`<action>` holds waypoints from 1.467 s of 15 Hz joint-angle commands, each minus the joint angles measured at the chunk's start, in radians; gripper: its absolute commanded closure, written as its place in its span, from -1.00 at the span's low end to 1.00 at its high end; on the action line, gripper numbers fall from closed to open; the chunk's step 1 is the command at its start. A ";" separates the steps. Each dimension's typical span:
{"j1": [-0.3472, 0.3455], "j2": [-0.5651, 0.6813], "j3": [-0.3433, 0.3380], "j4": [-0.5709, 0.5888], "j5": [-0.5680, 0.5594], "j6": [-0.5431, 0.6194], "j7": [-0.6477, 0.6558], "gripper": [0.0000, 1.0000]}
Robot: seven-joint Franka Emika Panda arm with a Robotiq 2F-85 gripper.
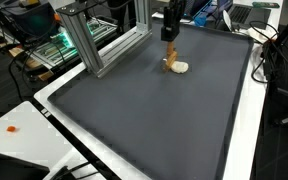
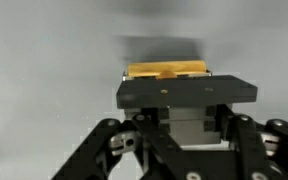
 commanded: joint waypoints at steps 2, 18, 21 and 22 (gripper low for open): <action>0.007 -0.013 -0.016 -0.002 -0.007 0.001 0.061 0.30; 0.010 0.013 -0.031 0.067 0.110 -0.036 0.603 0.30; 0.011 0.025 -0.034 0.063 0.125 -0.004 0.630 0.30; 0.012 0.029 -0.035 0.064 0.122 0.000 0.640 0.30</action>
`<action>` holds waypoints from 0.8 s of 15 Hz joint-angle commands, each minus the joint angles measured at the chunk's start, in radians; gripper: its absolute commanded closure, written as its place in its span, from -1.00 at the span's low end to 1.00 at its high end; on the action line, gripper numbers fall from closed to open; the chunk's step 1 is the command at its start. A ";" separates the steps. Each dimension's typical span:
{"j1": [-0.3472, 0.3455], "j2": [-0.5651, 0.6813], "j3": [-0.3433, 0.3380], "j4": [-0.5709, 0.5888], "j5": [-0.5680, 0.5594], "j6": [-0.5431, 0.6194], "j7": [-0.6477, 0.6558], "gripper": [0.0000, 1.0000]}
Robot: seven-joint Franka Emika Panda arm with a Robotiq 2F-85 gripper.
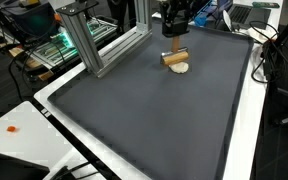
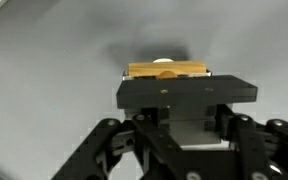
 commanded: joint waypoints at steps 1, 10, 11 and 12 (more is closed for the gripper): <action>0.011 0.017 -0.014 0.011 0.011 0.018 0.044 0.30; 0.015 0.047 -0.036 0.005 -0.039 0.093 0.114 0.30; 0.015 0.049 -0.038 0.005 -0.045 0.103 0.122 0.30; 0.016 0.050 -0.040 0.005 -0.056 0.112 0.130 0.30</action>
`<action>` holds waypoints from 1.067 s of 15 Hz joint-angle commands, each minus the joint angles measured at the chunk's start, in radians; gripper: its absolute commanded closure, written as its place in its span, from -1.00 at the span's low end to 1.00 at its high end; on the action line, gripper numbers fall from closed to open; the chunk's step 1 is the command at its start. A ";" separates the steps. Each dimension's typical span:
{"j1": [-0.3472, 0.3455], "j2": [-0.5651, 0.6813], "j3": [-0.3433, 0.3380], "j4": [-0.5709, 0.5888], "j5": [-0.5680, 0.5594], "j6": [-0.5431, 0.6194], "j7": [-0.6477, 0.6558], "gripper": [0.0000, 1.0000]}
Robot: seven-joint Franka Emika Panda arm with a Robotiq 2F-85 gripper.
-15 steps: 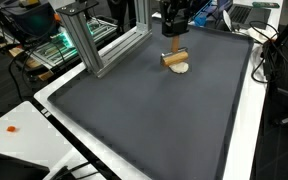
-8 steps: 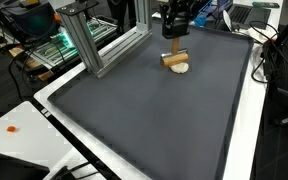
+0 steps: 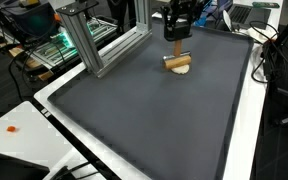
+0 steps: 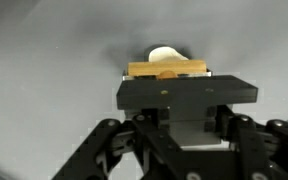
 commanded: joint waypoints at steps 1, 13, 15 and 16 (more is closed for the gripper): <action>0.016 0.030 -0.025 0.002 -0.047 0.059 0.053 0.30; 0.016 0.033 -0.009 0.009 -0.007 0.016 0.042 0.30; 0.017 0.032 -0.004 0.009 0.007 -0.003 0.023 0.30; 0.017 0.033 -0.002 0.011 0.016 -0.013 0.013 0.30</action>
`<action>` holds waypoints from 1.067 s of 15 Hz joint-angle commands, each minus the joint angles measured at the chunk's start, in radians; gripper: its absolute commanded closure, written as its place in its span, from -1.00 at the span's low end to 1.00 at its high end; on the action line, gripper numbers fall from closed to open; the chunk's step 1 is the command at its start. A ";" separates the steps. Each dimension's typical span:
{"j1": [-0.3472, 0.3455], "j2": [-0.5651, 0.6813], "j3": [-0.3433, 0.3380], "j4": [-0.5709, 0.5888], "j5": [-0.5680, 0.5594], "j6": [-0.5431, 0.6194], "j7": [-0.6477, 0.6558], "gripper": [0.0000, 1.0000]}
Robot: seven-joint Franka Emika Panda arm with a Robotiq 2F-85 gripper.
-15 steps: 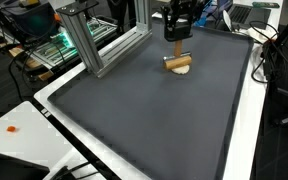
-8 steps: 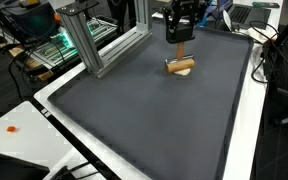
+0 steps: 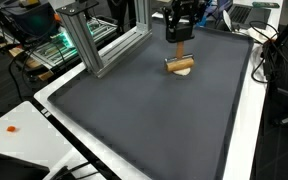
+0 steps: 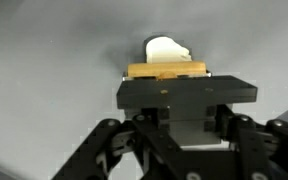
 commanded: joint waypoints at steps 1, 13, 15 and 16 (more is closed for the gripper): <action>0.010 0.020 0.008 0.007 0.051 -0.048 -0.042 0.30; 0.026 0.021 0.015 0.023 0.078 -0.126 -0.089 0.30; 0.028 0.020 0.018 0.023 0.076 -0.130 -0.101 0.30; 0.029 0.019 0.019 0.024 0.074 -0.130 -0.106 0.30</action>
